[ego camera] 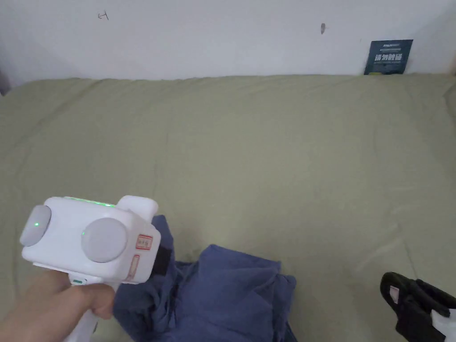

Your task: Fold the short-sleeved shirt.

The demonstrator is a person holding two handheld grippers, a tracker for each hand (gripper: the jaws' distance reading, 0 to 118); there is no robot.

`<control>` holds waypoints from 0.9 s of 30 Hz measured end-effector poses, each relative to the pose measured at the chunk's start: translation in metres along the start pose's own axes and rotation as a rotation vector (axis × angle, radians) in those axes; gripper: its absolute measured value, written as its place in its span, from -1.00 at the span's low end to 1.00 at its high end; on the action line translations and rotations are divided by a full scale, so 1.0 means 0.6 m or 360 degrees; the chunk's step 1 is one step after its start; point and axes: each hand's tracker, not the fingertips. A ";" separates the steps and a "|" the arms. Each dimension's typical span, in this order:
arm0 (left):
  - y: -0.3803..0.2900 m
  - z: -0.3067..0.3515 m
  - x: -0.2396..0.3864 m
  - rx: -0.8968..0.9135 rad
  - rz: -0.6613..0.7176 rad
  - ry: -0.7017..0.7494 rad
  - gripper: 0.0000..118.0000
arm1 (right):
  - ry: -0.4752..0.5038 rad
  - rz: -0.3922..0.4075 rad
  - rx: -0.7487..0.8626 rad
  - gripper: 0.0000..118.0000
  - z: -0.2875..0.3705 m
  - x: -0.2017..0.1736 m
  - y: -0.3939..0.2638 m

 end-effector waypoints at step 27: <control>-0.011 -0.082 0.061 0.0020 0.0346 -0.0749 -1.00 | -0.0094 -0.0198 -0.0065 -1.00 0.008 0.050 -0.028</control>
